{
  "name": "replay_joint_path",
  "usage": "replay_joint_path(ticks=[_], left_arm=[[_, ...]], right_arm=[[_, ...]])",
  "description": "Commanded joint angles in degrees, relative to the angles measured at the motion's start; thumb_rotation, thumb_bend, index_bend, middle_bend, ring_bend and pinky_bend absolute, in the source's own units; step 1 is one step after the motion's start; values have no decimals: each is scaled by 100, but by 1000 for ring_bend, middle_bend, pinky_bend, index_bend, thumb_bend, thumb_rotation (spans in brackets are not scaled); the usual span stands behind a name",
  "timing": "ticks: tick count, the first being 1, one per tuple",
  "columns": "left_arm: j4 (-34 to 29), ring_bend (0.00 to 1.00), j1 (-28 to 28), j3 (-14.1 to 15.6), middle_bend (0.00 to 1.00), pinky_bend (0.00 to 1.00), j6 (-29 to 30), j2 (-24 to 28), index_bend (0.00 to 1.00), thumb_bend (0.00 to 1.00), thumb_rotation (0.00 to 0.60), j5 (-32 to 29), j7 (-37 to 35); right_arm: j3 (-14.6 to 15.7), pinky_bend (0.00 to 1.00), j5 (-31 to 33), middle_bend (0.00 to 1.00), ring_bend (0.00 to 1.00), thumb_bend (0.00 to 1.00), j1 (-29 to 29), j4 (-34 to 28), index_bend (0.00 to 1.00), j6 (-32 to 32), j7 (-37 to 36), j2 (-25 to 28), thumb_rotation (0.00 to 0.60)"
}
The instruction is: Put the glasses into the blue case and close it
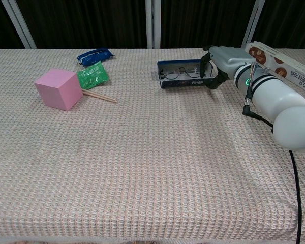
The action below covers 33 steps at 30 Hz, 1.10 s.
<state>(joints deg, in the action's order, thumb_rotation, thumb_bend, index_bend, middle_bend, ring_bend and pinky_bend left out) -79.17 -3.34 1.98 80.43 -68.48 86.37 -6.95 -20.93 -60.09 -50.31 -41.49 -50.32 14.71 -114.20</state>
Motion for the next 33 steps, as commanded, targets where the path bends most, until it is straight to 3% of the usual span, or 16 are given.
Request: replay_joint_path(ticks=[1, 13, 17, 22, 27, 33], left_arm=[[-7, 109, -10, -5, 109, 260, -24, -4, 73, 95, 503, -14, 9], [-16, 109, -79, -45, 109, 260, -138, 29, 73, 97, 502, -74, 6], [-16, 109, -98, -53, 110, 261, -159, 27, 72, 96, 505, -76, 4], [-30, 109, -127, -45, 109, 261, -179, 18, 73, 96, 514, -43, 3], [-45, 109, -117, -33, 109, 261, -147, 5, 73, 98, 526, -20, 5], [-30, 109, -128, -15, 109, 261, -150, -29, 72, 97, 532, 15, 5]], right_arm=[[-99, 0, -23, 0, 0, 366, -188, 308, 476, 136, -135, -121, 600], [-217, 0, 81, 0, 0, 396, -602, 1305, 505, 710, -228, -507, 600], [-160, 0, -37, 0, 0, 428, -608, 1445, 645, 633, -371, -592, 600], [-67, 0, -227, 44, 0, 456, -536, 1537, 893, 362, -520, -636, 600], [188, 0, -484, 72, 0, 477, -91, 1145, 981, -51, -662, -400, 600], [863, 0, -969, 72, 0, 477, 1091, -436, 984, -964, -775, 598, 600]])
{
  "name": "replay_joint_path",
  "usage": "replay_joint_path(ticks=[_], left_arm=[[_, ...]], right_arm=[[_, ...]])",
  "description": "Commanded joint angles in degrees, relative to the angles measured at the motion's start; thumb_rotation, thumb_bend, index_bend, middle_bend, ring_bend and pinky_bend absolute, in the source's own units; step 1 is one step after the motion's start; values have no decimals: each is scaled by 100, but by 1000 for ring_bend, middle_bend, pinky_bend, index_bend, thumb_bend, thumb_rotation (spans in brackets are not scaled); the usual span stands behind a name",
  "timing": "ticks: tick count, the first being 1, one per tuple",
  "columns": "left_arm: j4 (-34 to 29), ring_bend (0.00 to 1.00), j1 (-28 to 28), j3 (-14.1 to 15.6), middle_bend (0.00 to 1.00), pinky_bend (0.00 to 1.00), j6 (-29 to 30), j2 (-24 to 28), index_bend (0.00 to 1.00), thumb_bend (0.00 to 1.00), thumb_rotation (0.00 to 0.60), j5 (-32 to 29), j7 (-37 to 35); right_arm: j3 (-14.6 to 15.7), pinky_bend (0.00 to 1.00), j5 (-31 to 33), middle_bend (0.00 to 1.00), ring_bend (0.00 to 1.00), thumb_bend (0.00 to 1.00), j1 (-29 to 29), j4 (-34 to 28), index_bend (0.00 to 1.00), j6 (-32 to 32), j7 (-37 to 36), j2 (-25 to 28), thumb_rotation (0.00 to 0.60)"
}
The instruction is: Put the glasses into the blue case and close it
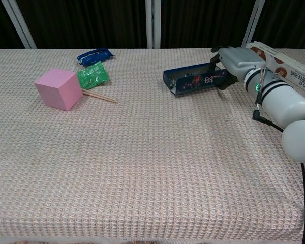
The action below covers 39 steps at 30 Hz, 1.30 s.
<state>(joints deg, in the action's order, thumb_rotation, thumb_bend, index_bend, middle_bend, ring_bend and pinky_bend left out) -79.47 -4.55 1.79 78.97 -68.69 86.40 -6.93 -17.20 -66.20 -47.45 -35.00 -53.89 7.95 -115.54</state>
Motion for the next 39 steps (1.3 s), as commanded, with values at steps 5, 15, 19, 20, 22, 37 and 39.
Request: replay_joint_path(ticks=[5, 15, 19, 20, 22, 37, 39], left_arm=[[-16, 109, -44, 14, 110, 261, -23, -49, 73, 97, 535, 61, 27], [-100, 109, -188, 11, 109, 261, -184, -87, 73, 98, 536, 103, 153], [-134, 109, -232, 14, 109, 261, -240, -77, 73, 97, 539, 99, 193], [-138, 109, -238, 12, 109, 261, -250, -70, 73, 97, 538, 89, 201], [-146, 109, -243, 5, 109, 261, -259, -52, 72, 97, 537, 65, 207], [-131, 109, -231, 15, 109, 261, -235, 22, 73, 98, 541, 17, 146], [-140, 109, -226, 15, 109, 261, -215, 33, 73, 97, 544, 23, 148]], right_arm=[[919, 0, -555, 71, 0, 477, 1597, -2445, 988, -1145, -87, 1679, 600], [867, 0, -496, 82, 0, 477, 2000, -2969, 996, -1390, -148, 2146, 600], [739, 0, -457, 82, 0, 470, 1821, -2464, 990, -1180, -173, 1805, 600], [717, 0, -460, 82, 0, 470, 1781, -2362, 989, -1138, -197, 1728, 600], [679, 0, -491, 82, 0, 470, 1694, -2144, 982, -1073, -242, 1565, 600], [731, 0, -917, 0, 0, 272, 1458, -1091, 54, -1015, -663, 997, 600], [762, 0, -1021, 0, 0, 213, 1434, -1004, 0, -1055, -768, 981, 600]])
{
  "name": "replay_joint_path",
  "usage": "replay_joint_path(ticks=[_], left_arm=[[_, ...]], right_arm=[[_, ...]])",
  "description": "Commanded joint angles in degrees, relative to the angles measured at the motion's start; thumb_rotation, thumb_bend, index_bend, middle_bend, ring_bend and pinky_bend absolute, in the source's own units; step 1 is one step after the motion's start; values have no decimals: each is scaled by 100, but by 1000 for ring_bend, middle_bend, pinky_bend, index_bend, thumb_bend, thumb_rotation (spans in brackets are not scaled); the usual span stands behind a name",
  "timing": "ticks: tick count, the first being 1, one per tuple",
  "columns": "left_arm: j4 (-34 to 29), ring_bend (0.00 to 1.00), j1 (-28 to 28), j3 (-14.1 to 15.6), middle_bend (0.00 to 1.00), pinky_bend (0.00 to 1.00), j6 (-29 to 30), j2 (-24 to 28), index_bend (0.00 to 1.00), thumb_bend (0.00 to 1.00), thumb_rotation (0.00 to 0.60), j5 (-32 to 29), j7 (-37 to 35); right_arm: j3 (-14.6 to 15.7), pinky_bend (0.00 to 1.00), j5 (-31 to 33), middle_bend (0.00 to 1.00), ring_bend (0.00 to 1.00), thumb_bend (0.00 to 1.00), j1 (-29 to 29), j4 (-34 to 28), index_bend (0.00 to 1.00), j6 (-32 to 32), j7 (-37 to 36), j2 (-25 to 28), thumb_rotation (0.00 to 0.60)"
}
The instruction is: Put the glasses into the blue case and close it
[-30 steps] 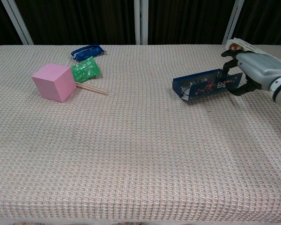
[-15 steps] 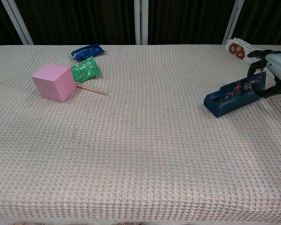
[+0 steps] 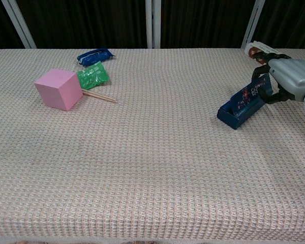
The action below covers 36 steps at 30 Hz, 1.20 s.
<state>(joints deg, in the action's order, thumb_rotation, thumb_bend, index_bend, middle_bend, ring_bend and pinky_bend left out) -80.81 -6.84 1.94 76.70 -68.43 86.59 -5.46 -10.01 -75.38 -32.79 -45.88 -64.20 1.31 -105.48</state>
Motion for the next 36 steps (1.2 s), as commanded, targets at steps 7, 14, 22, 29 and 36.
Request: replay_joint_path(ticks=[7, 14, 22, 29, 36], left_arm=[[-41, 109, 27, 13, 109, 261, 55, 30, 73, 98, 550, 5, 33], [-90, 109, 30, 11, 109, 261, 120, 14, 73, 97, 555, 52, 75], [-147, 109, 68, -32, 109, 260, 370, -16, 73, 98, 557, 159, 163], [-186, 109, 99, -106, 109, 260, 644, -45, 73, 97, 553, 267, 280], [-4, 107, 107, -189, 104, 260, 859, -162, 73, 98, 544, 339, 311]], right_arm=[[96, 0, -460, 0, 0, 171, -95, 580, 0, -401, -564, -211, 600], [-37, 0, -561, 0, 0, 156, 136, 244, 0, -1113, -856, 82, 600], [186, 0, -503, 0, 0, 192, 1196, -1702, 0, -1890, -606, 1809, 600], [530, 0, 185, 0, 0, 176, 2243, -3479, 0, -2042, 235, 3236, 600], [656, 0, 464, 0, 0, 176, 2581, -4112, 0, -1883, 382, 3606, 600]])
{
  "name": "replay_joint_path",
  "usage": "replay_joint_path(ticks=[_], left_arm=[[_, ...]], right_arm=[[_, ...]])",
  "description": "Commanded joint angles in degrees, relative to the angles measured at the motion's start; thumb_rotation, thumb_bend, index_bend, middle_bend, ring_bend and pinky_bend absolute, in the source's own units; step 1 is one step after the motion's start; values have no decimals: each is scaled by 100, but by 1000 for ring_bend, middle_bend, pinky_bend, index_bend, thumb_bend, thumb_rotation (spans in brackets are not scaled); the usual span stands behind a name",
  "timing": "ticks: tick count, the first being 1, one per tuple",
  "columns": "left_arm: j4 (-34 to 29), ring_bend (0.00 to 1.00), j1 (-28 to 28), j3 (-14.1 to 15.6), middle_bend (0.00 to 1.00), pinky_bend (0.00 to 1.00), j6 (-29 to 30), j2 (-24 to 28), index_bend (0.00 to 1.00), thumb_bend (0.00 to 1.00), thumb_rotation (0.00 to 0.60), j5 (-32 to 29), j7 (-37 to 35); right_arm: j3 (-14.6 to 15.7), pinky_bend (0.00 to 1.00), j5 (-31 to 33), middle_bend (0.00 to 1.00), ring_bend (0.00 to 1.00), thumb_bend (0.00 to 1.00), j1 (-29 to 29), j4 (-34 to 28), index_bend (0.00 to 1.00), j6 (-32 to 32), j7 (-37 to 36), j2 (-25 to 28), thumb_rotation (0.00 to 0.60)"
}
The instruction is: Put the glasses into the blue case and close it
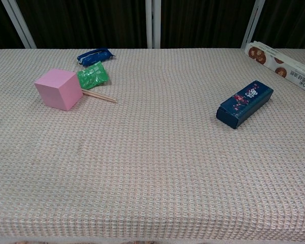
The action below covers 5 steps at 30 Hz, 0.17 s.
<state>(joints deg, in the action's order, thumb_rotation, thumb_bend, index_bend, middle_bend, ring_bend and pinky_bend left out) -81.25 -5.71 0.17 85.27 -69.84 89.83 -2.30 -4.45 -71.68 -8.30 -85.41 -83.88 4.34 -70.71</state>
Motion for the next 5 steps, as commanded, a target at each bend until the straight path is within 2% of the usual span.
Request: replay_joint_path(ticks=[1, 5], left_arm=[[56, 106, -11, -11, 104, 260, -4, -24, 73, 98, 543, 17, -12], [125, 105, 6, -13, 104, 260, 43, -48, 73, 97, 543, 23, -51]], right_arm=[[110, 0, 76, 0, 0, 176, 132, -169, 0, 131, 50, 128, 600], [119, 0, 9, 0, 0, 176, 112, -115, 0, 259, 86, 52, 600]])
